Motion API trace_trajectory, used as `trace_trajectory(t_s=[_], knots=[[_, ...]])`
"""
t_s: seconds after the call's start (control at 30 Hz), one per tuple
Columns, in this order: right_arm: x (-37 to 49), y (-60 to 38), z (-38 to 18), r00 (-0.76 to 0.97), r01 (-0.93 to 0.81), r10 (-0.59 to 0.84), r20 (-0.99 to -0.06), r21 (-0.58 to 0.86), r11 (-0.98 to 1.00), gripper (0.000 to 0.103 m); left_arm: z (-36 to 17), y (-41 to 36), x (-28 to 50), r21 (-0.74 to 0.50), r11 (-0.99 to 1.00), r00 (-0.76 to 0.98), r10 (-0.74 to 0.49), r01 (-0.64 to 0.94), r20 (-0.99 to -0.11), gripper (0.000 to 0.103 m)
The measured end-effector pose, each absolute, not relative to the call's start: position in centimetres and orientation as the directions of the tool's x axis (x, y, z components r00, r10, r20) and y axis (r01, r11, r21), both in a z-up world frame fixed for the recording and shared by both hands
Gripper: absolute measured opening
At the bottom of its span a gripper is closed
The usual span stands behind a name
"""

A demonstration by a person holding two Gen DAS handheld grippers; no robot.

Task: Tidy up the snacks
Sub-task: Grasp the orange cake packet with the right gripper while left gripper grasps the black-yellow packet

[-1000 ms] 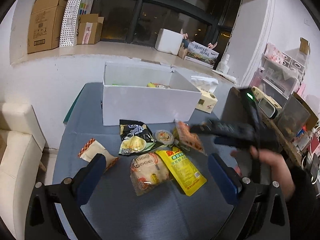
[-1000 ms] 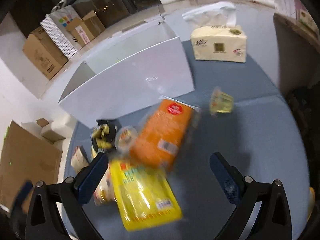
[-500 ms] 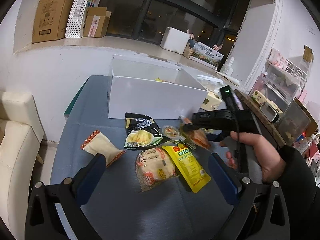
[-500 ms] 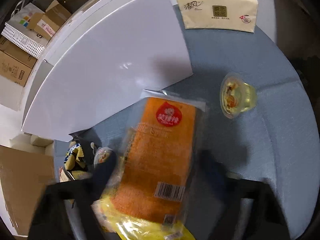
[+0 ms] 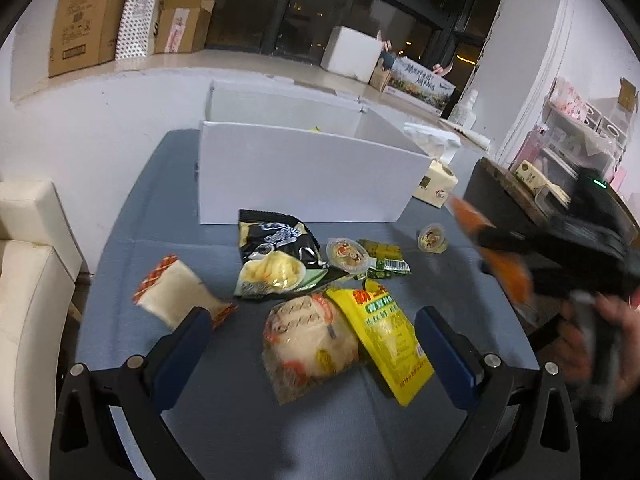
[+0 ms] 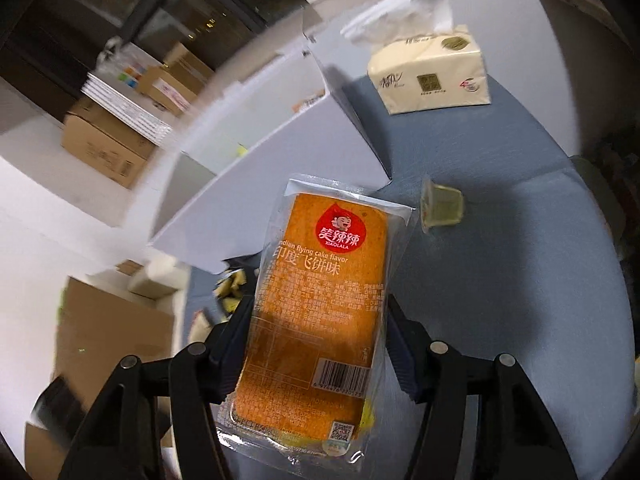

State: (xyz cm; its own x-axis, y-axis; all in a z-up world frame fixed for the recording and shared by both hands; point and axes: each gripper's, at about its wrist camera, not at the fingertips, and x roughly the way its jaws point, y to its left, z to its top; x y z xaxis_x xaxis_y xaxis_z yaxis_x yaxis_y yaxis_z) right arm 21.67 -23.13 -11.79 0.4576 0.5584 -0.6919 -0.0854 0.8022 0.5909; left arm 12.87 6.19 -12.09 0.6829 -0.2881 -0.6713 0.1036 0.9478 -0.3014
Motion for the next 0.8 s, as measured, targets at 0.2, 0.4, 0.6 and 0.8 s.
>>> trace_trajectory(t_s=[0.2, 0.4, 0.6, 0.8], knots=[[17.0, -25.2, -10.7, 0.519, -0.154, 0.569, -0.638, 0.585, 0.797, 0.066, -13.8, 4.9, 18.2, -0.255, 0.963, 0.636, -0.251, 0.088, -0.729, 0.103], [15.8, -25.3, -10.1, 0.542, -0.187, 0.565, -0.622, 0.566, 0.803, 0.066, -15.8, 5.7, 22.9, -0.296, 0.955, 0.592, -0.242, 0.006, -0.769, 0.103], [15.8, -24.8, -9.6, 0.552, -0.212, 0.568, -0.611, 0.556, 0.804, 0.066, -18.0, 6.2, 25.2, -0.321, 0.946, 0.545, -0.245, -0.046, -0.802, 0.097], [15.9, -24.5, -10.2, 0.538, -0.203, 0.572, -0.619, 0.563, 0.801, 0.066, -17.0, 5.5, 23.8, -0.293, 0.955, 0.598, -0.258, 0.039, -0.759, 0.064]])
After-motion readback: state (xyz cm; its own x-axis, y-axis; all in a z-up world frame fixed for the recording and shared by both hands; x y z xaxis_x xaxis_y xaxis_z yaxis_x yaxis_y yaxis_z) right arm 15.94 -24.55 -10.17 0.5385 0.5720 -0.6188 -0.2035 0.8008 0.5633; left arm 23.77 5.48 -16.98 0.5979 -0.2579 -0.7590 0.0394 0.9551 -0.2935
